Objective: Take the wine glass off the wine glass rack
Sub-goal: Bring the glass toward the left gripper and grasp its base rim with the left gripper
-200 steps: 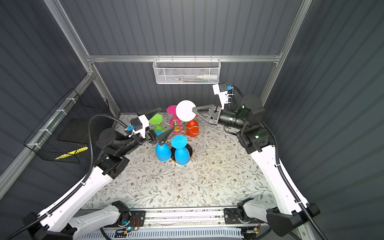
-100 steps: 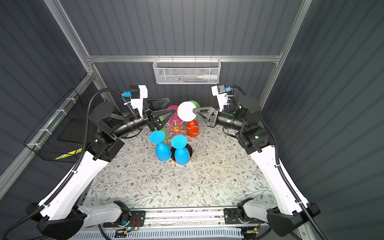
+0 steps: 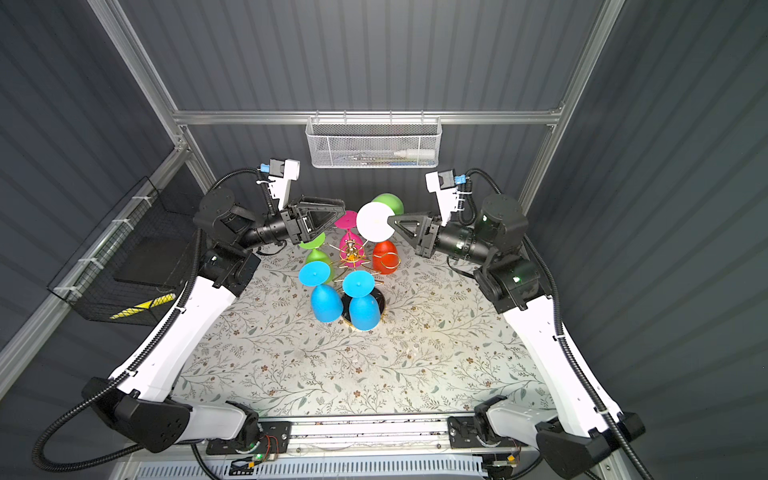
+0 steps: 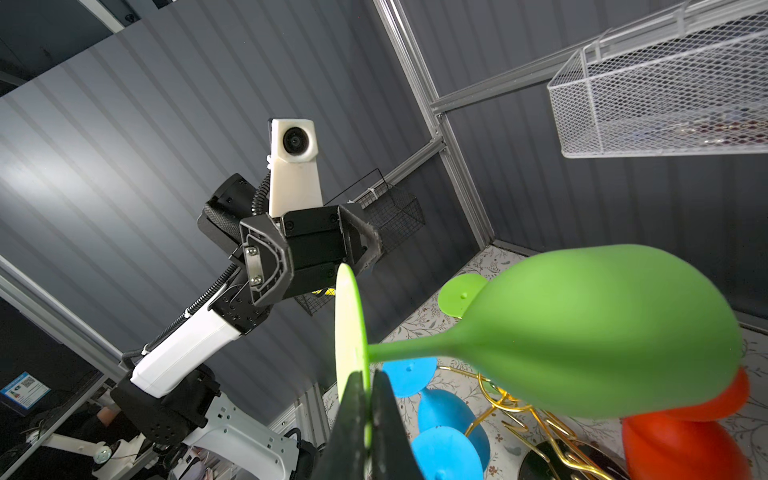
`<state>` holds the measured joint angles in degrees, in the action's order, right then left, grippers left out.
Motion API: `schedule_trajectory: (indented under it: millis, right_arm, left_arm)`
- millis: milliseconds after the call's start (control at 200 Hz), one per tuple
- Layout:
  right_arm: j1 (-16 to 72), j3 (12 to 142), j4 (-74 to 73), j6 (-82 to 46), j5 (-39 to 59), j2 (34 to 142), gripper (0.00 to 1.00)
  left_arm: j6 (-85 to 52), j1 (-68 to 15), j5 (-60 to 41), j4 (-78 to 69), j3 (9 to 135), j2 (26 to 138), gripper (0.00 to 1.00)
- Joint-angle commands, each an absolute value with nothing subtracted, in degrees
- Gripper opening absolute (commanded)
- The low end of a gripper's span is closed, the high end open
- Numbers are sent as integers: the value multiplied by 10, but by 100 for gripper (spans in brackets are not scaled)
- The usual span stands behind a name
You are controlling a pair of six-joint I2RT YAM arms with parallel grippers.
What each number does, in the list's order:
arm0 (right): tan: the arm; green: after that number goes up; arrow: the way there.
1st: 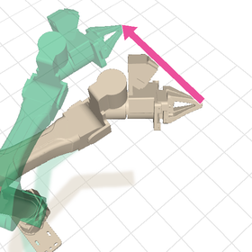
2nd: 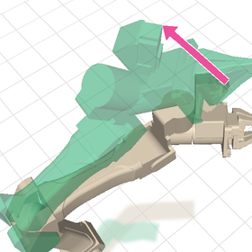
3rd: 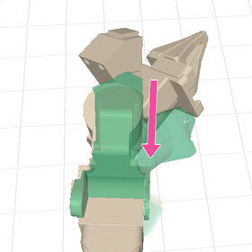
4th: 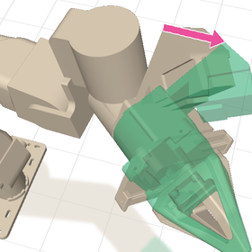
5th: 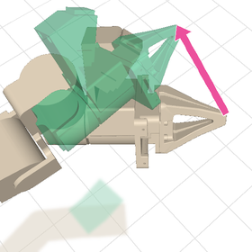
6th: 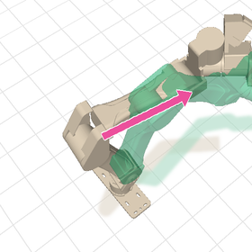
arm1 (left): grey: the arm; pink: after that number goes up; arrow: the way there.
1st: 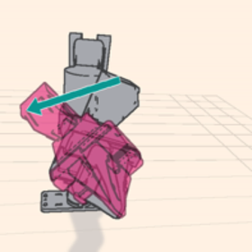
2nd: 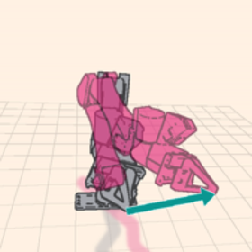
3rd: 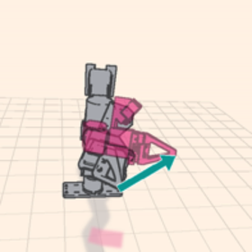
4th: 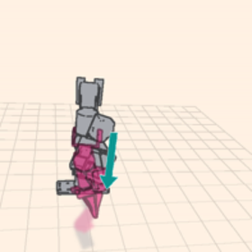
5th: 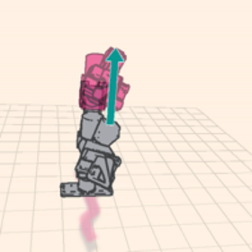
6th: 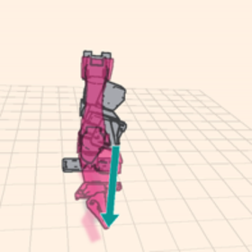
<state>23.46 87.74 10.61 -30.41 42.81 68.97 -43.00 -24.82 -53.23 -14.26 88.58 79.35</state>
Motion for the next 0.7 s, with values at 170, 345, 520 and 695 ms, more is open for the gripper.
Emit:
schedule_trajectory:
  millis: [170,345,520,695]
  right_arm:
    - [244,902,73,-299,429,719,0]
    - [256,920,62,-305,432,741,0]
    - [274,933,60,-303,425,756,0]
    - [285,940,65,-295,410,767,0]
  left_arm:
    - [-450,-250,-583,-155,889,799,66]
    - [-436,-250,-582,-136,893,800,67]
    - [-424,-250,-583,-122,894,802,67]
    - [-423,-249,-589,-121,891,801,59]
